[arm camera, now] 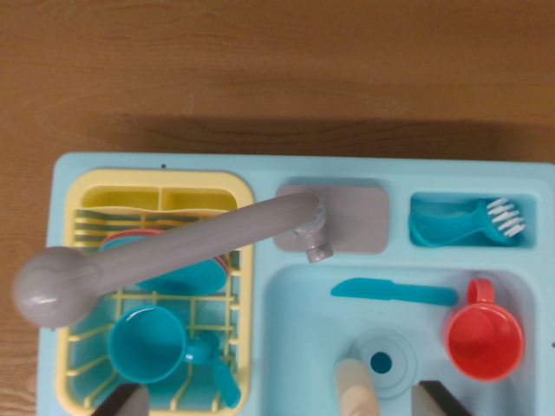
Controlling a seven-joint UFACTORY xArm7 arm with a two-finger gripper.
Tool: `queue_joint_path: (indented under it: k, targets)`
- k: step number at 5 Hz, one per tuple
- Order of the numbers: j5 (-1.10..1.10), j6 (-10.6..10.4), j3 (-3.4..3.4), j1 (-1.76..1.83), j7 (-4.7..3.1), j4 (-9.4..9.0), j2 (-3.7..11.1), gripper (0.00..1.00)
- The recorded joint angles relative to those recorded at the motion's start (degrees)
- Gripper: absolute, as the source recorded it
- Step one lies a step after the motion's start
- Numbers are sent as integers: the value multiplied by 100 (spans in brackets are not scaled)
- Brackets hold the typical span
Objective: Pick detergent from the sink
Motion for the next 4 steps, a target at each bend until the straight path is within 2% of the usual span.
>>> queue_joint_path:
  k: [1,2,3,4]
  targets:
    - [1,-202,-23,-7,-86,-201,13,0]
    - [1,-202,-23,-7,-86,-201,13,0]
    - [3,-420,-47,-15,-180,-419,27,0]
    - [3,-420,-47,-15,-180,-419,27,0]
